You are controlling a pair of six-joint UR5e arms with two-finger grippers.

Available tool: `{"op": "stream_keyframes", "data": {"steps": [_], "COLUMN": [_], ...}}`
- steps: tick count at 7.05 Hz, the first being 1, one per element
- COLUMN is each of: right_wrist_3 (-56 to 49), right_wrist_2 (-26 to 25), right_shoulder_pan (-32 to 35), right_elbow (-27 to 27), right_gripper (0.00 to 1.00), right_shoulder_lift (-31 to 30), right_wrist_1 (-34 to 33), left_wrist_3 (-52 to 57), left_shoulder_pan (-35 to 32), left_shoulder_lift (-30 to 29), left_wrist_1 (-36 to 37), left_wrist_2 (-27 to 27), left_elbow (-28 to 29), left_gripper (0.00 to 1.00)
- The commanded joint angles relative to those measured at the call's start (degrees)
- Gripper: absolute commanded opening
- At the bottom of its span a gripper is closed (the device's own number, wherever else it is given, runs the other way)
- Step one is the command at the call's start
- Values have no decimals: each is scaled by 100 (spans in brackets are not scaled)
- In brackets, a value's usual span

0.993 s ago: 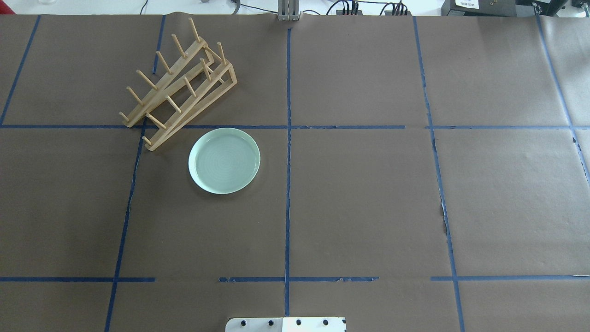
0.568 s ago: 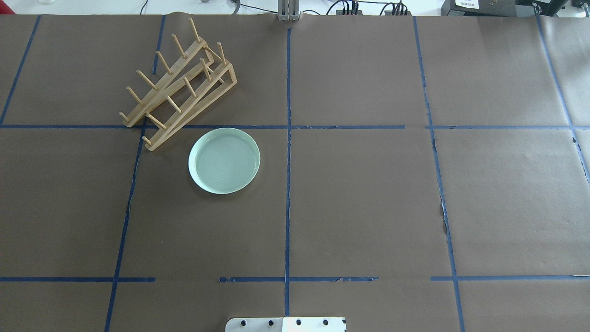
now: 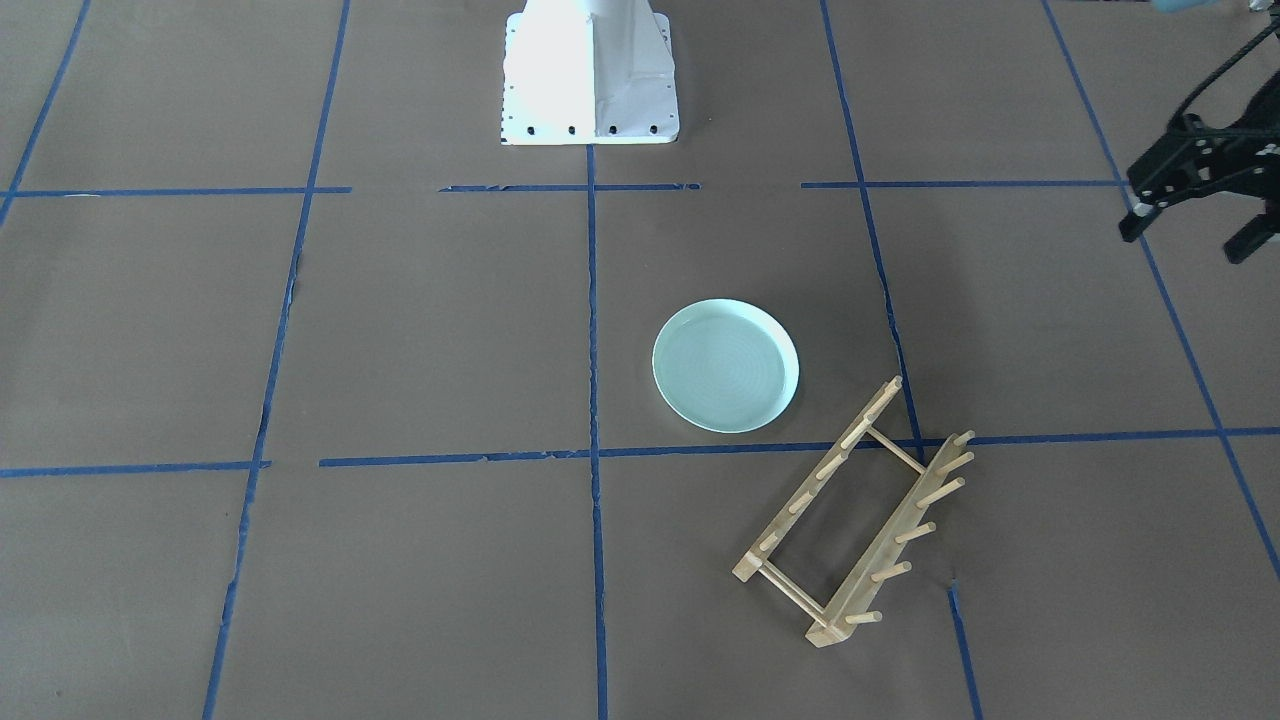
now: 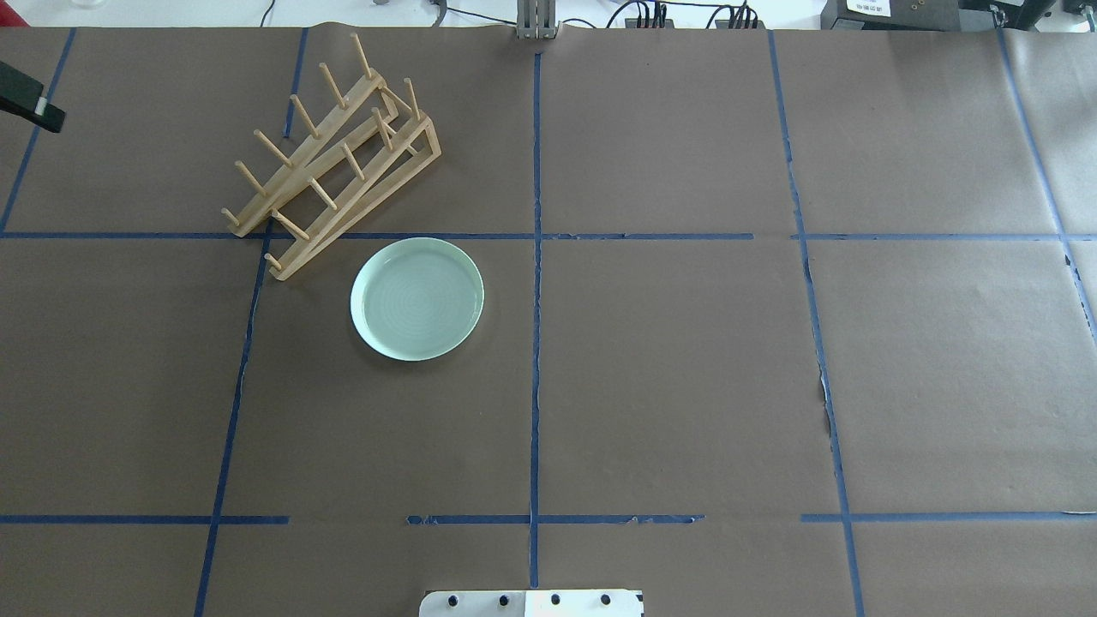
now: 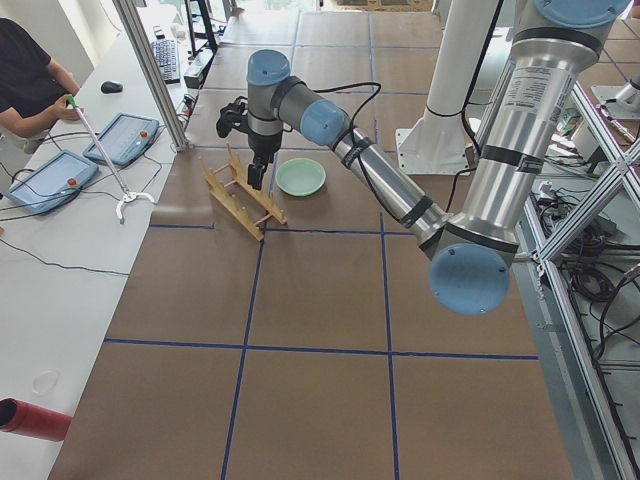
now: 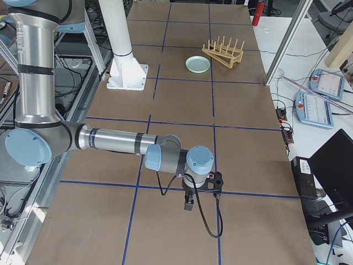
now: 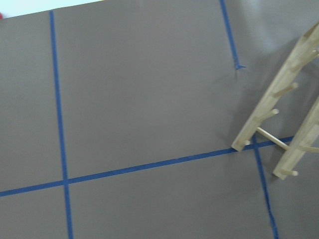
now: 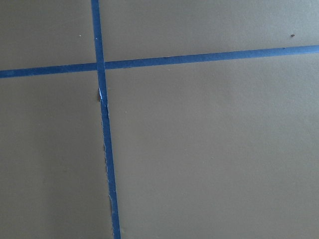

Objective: Place plate on rack
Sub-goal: 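Move the left gripper over the pale green plate's rim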

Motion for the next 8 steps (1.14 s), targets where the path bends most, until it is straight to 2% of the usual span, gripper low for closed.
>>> {"op": "stream_keyframes", "data": {"steps": [1, 2, 4, 5, 8], "right_wrist_3": [0, 0, 0, 0, 0], "right_wrist_2": [0, 0, 0, 0, 0], "right_shoulder_pan": [0, 0, 0, 0, 0], "right_elbow": [0, 0, 0, 0, 0], "right_gripper": [100, 100, 100, 100, 100], "right_shoulder_lift": [0, 0, 0, 0, 0], "right_wrist_1": [0, 0, 0, 0, 0], "left_wrist_3": [-1573, -1998, -3279, -3695, -4102], "left_shoulder_pan": [1113, 1640, 2957, 3390, 4192], "left_shoulder_lift": [-783, -1126, -2074, -2314, -2938], "left_wrist_1": [-4, 49, 496, 489, 463], "left_wrist_2": [437, 568, 1872, 2305, 3151], "left_elbow": [-46, -11, 190, 461, 1558], "left_gripper": [100, 100, 100, 100, 100]}}
